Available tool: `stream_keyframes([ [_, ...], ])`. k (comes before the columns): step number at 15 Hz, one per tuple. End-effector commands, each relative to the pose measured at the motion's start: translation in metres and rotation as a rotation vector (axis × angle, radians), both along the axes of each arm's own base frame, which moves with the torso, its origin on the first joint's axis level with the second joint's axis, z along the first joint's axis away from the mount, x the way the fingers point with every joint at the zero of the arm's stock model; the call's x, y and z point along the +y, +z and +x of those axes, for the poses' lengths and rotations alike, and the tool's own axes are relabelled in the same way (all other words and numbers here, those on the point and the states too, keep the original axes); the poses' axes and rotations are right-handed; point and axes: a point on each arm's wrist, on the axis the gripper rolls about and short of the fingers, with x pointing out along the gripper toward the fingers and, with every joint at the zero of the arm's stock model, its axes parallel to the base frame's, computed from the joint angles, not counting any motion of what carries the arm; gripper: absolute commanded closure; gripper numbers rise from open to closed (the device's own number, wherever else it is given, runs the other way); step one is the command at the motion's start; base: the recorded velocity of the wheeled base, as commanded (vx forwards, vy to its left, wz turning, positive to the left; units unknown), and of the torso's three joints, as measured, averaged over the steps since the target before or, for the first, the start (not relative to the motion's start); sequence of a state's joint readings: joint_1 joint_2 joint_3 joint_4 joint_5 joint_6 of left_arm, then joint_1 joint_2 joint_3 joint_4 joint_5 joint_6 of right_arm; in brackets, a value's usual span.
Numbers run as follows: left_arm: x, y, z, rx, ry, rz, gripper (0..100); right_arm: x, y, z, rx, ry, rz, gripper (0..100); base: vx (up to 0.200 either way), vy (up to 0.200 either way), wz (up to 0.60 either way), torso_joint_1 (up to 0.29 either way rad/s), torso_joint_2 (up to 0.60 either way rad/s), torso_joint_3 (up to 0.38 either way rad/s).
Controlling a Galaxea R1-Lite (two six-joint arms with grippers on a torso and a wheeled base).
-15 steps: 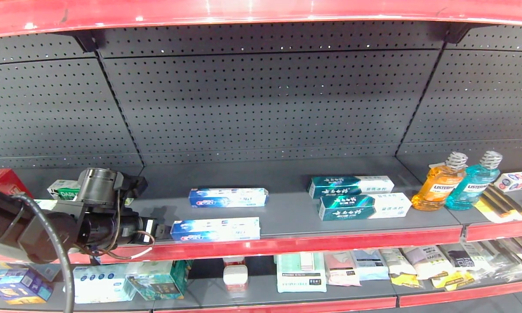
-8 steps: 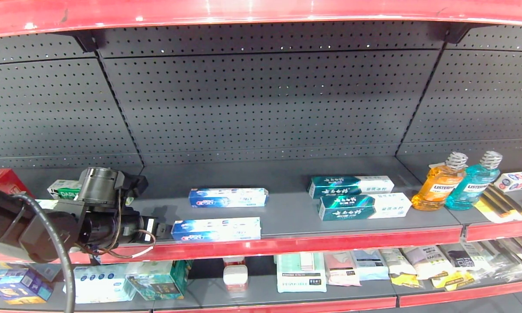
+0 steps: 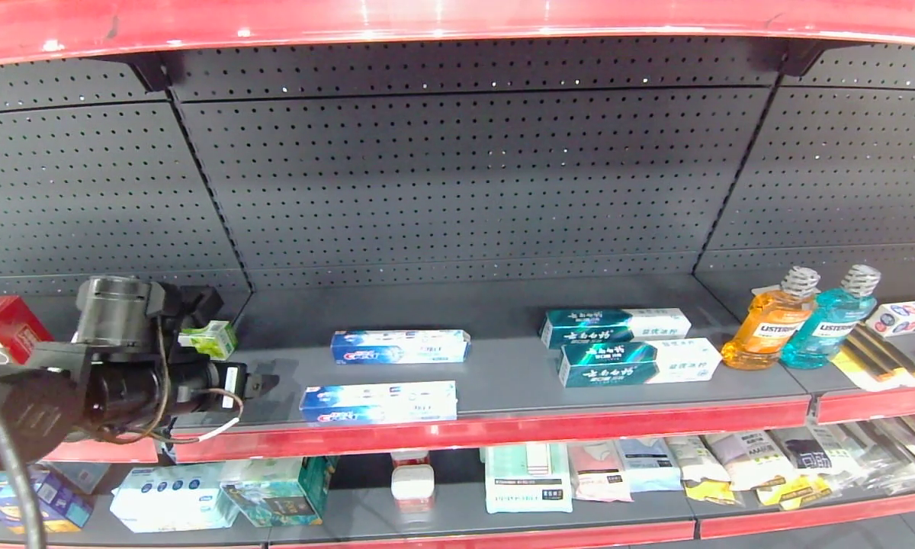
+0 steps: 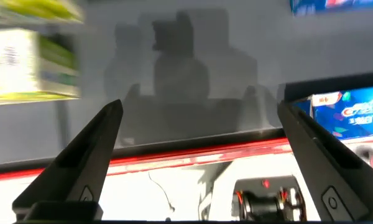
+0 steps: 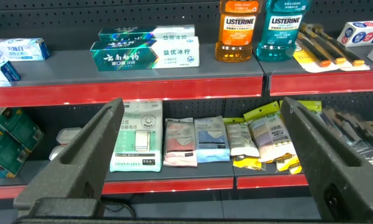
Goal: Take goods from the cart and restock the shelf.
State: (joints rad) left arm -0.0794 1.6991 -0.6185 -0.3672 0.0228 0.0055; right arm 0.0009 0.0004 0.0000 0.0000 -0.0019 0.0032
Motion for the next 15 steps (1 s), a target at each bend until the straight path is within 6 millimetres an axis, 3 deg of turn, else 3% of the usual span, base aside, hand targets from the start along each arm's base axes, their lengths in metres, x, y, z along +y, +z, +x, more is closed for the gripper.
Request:
stream_keyframes([
  [1, 0.015, 0.030, -0.042, -0.117, 0.024, 0.028, 0, 0.000, 0.000, 0.000, 0.000, 0.001, 0.000, 0, 0.000, 0.000, 0.00, 0.000, 0.00, 0.000],
  [4, 0.027, 0.042, -0.090, -0.199, 0.075, 0.047, 0, 0.000, 0.000, 0.000, 0.000, 0.000, 0.000, 0, 0.000, 0.000, 0.00, 0.000, 0.00, 0.000],
  [8, 0.027, 0.059, -0.155, -0.299, 0.105, 0.034, 0, 0.000, 0.000, 0.000, 0.000, 0.000, 0.000, 0, 0.000, 0.000, 0.00, 0.000, 0.00, 0.000],
  [12, 0.023, 0.045, -0.211, -0.468, 0.106, 0.025, 0, 0.000, 0.000, 0.000, 0.000, 0.000, 0.000, 0, 0.000, 0.000, 0.00, 0.000, 0.00, 0.000],
  [15, 0.021, 0.006, -0.245, -0.533, 0.059, 0.021, 0, 0.000, 0.000, 0.000, 0.000, 0.000, 0.000, 0, 0.000, 0.000, 0.00, 0.000, 0.00, 0.000],
])
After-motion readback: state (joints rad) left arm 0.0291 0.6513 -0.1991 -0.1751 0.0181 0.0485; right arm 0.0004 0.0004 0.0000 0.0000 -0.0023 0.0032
